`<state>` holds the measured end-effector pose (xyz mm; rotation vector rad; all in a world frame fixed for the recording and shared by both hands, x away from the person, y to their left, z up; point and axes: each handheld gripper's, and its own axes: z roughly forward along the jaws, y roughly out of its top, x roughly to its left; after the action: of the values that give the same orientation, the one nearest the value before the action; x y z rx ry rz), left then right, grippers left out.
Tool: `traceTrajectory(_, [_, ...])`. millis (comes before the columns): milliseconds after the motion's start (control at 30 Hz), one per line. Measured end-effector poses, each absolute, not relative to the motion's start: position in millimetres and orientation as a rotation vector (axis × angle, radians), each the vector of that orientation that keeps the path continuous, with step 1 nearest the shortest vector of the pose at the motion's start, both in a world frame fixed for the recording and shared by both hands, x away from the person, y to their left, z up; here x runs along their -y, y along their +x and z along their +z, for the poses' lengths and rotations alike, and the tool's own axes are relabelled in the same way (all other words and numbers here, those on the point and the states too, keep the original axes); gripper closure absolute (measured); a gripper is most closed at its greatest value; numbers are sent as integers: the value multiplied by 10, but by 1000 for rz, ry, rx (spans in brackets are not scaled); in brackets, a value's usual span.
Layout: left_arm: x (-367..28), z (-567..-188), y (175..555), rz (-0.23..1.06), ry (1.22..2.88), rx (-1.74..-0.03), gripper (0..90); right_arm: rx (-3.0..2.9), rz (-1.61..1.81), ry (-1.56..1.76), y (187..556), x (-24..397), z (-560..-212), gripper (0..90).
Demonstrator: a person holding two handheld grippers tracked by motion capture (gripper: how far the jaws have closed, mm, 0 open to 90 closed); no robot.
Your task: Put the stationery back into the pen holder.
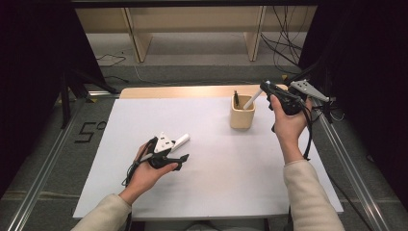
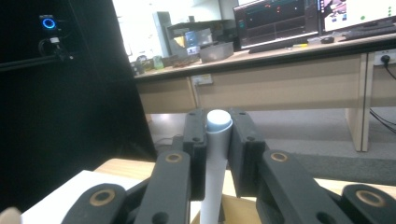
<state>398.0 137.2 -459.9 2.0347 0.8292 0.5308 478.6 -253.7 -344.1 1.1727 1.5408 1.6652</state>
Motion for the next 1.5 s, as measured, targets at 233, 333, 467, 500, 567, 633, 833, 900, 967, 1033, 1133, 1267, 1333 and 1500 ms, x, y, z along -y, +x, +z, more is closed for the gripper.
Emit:
traceTrajectory(233, [-1372,-4601,3982,530,2035,-831,282,-1538,1622,1175,4813,2550,-3477,790])
traceTrajectory(333, [-1373,-4601,3983,531,2036,-830,282,-1537,1603,1176,4824,2543,-3498,789])
traceTrajectory(467, [-1376,-4602,3983,531,2036,-831,282,-1545,1575,1177,4843,2528,-3532,789])
traceTrajectory(500, [-1377,-4602,3984,530,2036,-831,282,-1546,1572,1180,4847,2525,-3540,789])
traceTrajectory(567, [-1377,-4602,3984,531,2036,-831,282,-1548,1569,1181,4855,2517,-3555,789])
traceTrajectory(633, [-1377,-4604,3985,530,2037,-832,282,-1550,1563,1177,4862,2509,-3566,789])
traceTrajectory(833, [-1378,-4607,3987,530,2037,-833,282,-1574,1534,1177,4880,2474,-3605,787])
traceTrajectory(900, [-1380,-4608,3988,530,2036,-834,282,-1585,1521,1176,4889,2466,-3619,786])
traceTrajectory(967, [-1382,-4607,3988,530,2037,-834,282,-1597,1508,1181,4897,2461,-3638,784])
traceTrajectory(1033, [-1384,-4608,3990,531,2038,-834,282,-1607,1500,1187,4908,2458,-3667,782])
traceTrajectory(1133, [-1385,-4612,3992,532,2040,-835,282,-1637,1477,1203,4931,2448,-3723,777])
traceTrajectory(1267, [-1387,-4613,3993,534,2042,-836,283,-1675,1454,1210,4958,2419,-3781,744])
traceTrajectory(1333, [-1388,-4614,3994,536,2044,-837,283,-1691,1443,1208,4965,2404,-3795,727])
traceTrajectory(1500, [-1391,-4617,3997,533,2044,-840,283,-1695,1432,1207,4963,2403,-3799,638])
